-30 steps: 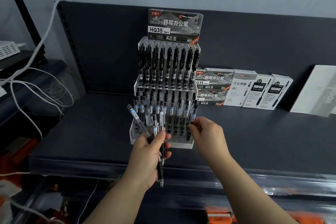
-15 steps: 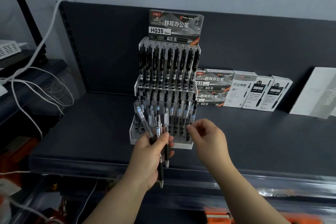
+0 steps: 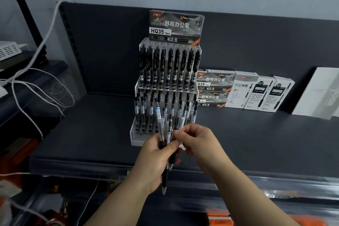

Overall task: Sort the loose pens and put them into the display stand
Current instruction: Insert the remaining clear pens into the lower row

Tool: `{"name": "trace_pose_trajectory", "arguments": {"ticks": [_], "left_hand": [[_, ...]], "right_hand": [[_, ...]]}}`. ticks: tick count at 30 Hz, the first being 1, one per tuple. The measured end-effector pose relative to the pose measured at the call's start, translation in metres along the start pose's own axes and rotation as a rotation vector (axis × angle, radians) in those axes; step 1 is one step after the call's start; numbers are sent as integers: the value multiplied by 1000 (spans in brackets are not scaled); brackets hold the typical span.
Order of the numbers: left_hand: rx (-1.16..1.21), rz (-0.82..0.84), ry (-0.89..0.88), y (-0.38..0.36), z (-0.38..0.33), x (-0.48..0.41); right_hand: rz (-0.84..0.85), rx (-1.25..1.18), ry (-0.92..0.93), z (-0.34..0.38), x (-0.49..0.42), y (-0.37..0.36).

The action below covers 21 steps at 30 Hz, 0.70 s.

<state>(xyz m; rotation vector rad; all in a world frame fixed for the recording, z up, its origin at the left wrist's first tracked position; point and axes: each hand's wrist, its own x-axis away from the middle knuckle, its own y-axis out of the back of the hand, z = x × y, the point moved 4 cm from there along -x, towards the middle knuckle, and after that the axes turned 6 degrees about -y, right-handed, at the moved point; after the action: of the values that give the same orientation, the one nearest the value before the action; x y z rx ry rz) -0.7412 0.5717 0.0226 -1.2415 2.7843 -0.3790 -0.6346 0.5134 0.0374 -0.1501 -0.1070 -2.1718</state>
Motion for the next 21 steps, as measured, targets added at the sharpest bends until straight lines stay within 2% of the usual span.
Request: {"name": "trace_pose_trajectory", "arguments": {"ticks": [4, 6, 9, 14, 21], "left_hand": [[45, -26, -17, 2, -1, -1], [48, -24, -16, 2, 0, -1], [71, -60, -5, 6, 2, -2], [113, -213, -2, 21, 3, -8], [82, -189, -23, 25, 1, -7]], "right_hand": [[112, -56, -21, -2, 0, -1], [110, -38, -9, -1, 1, -1], [-41, -37, 33, 5, 1, 5], [-340, 24, 188, 15, -3, 23], [-398, 131, 168, -3, -11, 15]]}}
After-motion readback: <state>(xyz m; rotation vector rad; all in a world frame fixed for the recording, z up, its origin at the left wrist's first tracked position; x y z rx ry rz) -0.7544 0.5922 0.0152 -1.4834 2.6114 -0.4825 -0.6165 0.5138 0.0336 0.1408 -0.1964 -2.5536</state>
